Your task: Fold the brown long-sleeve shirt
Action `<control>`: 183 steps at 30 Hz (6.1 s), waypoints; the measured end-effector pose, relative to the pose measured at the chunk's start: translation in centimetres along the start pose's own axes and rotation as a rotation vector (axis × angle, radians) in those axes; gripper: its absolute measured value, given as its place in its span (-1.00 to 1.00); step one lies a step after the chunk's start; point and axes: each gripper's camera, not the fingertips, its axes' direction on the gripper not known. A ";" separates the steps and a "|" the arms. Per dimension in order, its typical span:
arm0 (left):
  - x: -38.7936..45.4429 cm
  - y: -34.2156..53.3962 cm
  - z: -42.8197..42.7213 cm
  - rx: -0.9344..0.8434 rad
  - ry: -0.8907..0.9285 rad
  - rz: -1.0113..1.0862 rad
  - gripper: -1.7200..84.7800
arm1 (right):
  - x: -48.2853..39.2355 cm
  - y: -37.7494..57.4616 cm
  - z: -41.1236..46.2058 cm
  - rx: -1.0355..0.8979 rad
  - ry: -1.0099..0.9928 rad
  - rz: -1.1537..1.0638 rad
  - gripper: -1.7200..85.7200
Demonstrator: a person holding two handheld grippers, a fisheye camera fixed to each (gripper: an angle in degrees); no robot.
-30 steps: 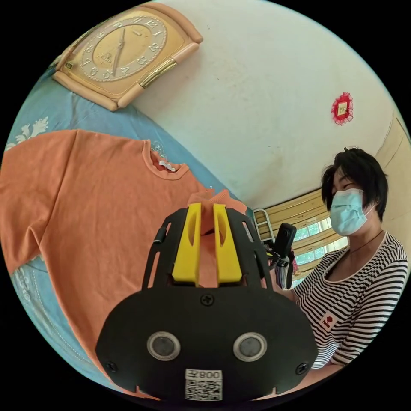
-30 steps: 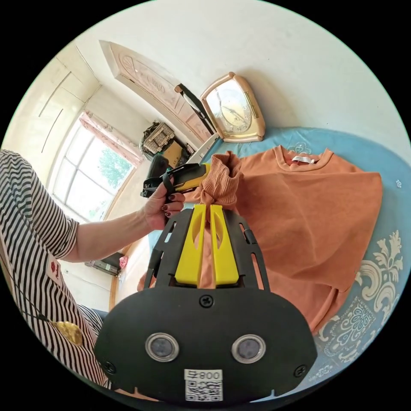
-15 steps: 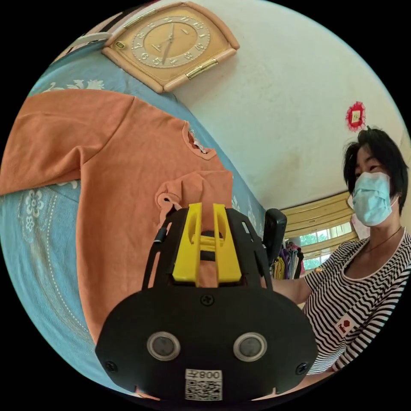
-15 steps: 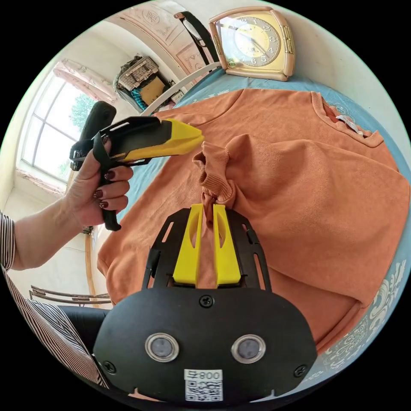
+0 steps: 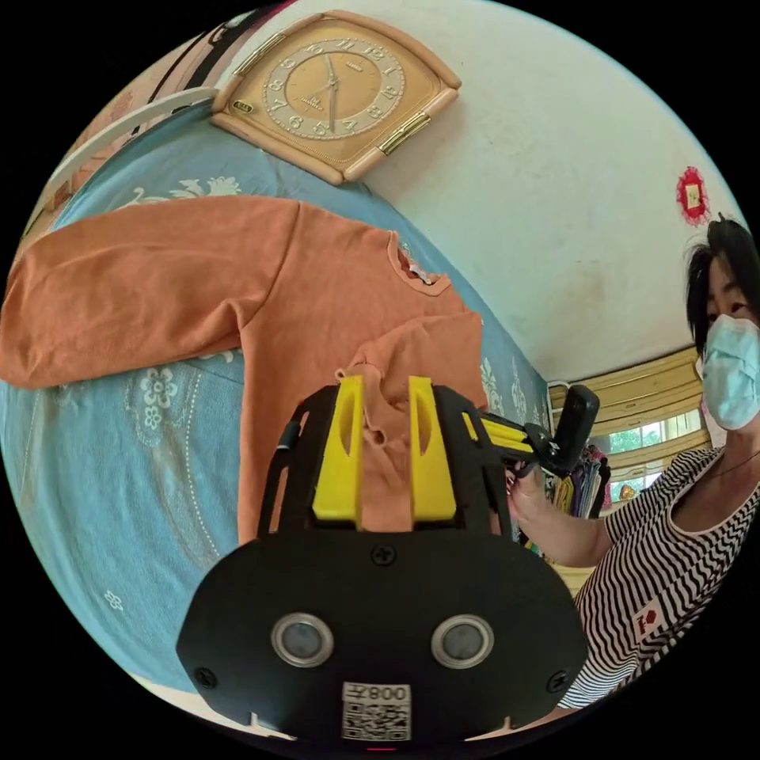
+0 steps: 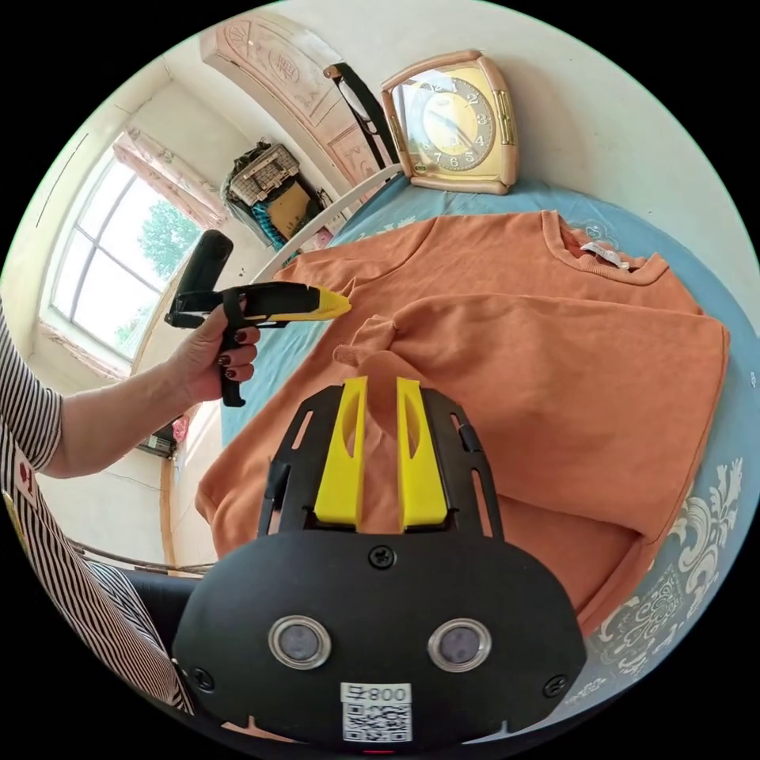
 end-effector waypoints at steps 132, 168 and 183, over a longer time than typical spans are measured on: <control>2.4 14.9 -20.9 0.009 -0.067 0.244 -0.87 | 21.7 -5.2 0.5 0.023 -0.441 0.353 -0.76; 4.1 15.0 -7.6 -0.083 0.394 -0.039 -0.91 | 35.0 1.3 -7.0 0.035 -0.477 0.454 -0.91; 1.1 12.4 -13.4 0.129 0.070 -0.059 -0.93 | 35.4 3.4 -9.1 0.137 -0.334 0.604 -0.94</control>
